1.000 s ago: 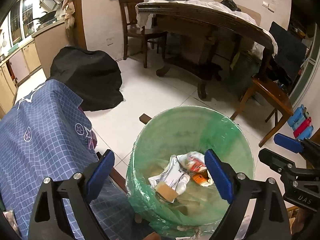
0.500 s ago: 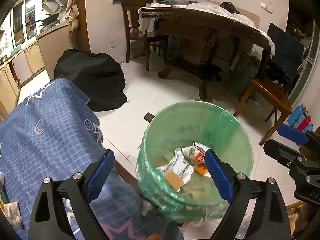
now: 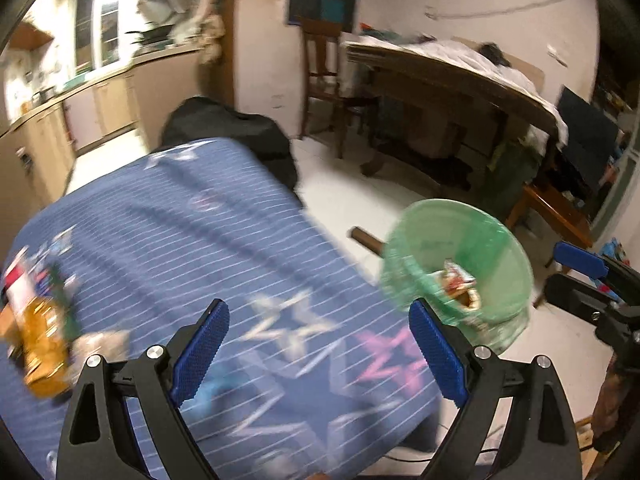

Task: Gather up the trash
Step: 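Grasp the gold wrapper with the left tool while the right tool grasps the crumb bag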

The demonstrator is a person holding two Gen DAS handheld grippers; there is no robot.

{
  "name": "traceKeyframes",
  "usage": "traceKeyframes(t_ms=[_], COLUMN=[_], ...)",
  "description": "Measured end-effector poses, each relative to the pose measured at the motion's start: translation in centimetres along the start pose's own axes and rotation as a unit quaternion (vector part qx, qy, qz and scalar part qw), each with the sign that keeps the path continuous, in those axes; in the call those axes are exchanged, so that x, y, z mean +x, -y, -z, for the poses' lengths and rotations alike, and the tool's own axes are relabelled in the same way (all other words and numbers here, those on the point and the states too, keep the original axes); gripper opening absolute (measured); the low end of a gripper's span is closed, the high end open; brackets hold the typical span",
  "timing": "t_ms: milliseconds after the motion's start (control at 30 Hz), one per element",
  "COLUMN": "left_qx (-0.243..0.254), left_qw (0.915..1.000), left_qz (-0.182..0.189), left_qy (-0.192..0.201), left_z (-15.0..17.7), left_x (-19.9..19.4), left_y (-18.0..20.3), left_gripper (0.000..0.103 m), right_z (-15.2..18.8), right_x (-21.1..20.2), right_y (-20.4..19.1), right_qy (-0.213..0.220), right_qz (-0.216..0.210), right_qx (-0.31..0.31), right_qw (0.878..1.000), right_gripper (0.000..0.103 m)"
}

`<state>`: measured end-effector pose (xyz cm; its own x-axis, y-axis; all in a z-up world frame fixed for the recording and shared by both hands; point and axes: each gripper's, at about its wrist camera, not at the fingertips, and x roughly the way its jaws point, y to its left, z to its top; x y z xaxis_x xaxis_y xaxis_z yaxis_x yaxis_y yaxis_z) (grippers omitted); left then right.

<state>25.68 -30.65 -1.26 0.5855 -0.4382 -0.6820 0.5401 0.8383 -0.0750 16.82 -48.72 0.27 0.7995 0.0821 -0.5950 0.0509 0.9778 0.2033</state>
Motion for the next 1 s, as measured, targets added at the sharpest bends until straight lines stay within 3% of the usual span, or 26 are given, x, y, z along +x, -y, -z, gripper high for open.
traceKeyframes(t_ms=[200, 300, 467, 700, 767, 867, 1000], left_qx=[-0.086, -0.162, -0.234, -0.236, -0.241, -0.246, -0.244], left_qw=[0.9932, 0.9797, 0.9636, 0.9658, 0.9645, 0.9626, 0.9645], left_qz=[-0.075, -0.114, -0.127, -0.106, -0.106, -0.109, -0.097], left_qy=[0.022, 0.034, 0.026, -0.013, -0.020, -0.032, -0.026], left_z=[3.7, 5.7, 7.7, 6.7, 6.6, 6.8, 7.2], left_x=[-5.1, -7.6, -9.0, -5.6, -4.9, -4.0, -3.7], left_y=[-10.7, -17.3, -24.3, -25.5, -25.5, -25.8, -25.8], left_gripper=[0.091, 0.091, 0.091, 0.089, 0.079, 0.056, 0.042], right_z=[1.0, 1.4, 2.2, 3.1, 3.1, 3.1, 2.8], right_x=[2.2, 3.2, 4.8, 6.1, 6.2, 6.4, 7.1], right_y=[-4.7, -6.9, -10.2, -13.5, -13.8, -14.1, -14.9], right_qy=[-0.021, -0.033, -0.056, -0.079, -0.082, -0.085, -0.092], right_qz=[-0.038, -0.053, -0.077, -0.099, -0.099, -0.098, -0.113], right_qx=[-0.021, -0.031, -0.053, -0.066, -0.067, -0.069, -0.062], right_qw=[0.999, 0.998, 0.994, 0.990, 0.989, 0.989, 0.987], right_gripper=[0.080, 0.080, 0.080, 0.080, 0.080, 0.080, 0.080])
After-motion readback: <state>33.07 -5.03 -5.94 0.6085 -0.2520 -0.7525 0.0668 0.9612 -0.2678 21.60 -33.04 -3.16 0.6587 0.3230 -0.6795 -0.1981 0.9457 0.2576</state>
